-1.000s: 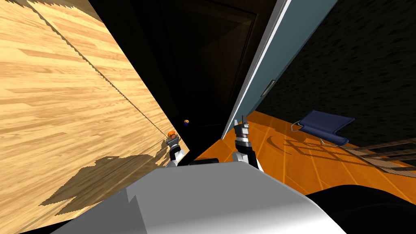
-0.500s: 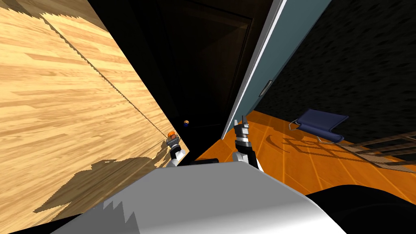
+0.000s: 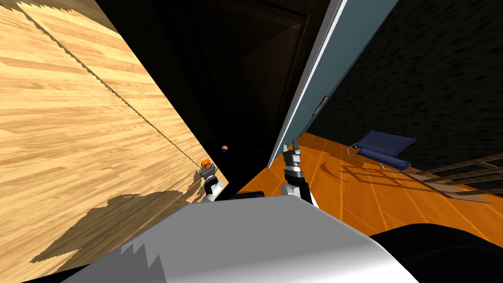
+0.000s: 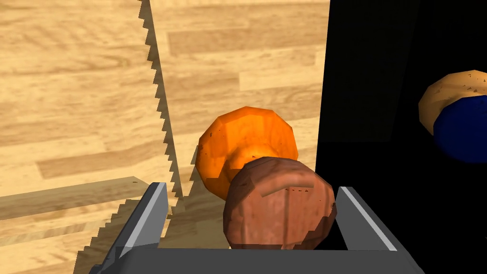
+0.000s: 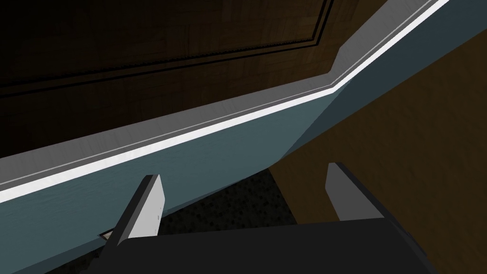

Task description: Push the door open

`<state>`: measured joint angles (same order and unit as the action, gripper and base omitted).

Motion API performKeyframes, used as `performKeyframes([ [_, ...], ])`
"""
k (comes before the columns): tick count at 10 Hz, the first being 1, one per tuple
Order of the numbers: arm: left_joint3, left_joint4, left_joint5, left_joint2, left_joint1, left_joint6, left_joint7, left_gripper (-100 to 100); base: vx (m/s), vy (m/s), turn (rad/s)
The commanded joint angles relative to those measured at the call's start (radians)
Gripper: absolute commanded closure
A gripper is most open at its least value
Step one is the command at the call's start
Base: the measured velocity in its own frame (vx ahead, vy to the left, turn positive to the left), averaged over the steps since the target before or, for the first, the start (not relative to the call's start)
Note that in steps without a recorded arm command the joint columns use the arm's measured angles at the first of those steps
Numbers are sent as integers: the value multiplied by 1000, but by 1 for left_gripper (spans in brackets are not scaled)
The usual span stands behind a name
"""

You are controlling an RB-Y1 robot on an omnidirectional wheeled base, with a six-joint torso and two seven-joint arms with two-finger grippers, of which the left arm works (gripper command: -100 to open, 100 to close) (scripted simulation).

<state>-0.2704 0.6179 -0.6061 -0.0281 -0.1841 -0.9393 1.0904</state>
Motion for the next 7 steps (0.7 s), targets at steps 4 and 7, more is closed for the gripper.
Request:
performKeyframes([
  [4,-32,-12,-17,-31,5,-20,-4,100,14,21,-7],
  [7,-32,-12,-17,-31,5,-20,-4,100,-4,-3,8],
])
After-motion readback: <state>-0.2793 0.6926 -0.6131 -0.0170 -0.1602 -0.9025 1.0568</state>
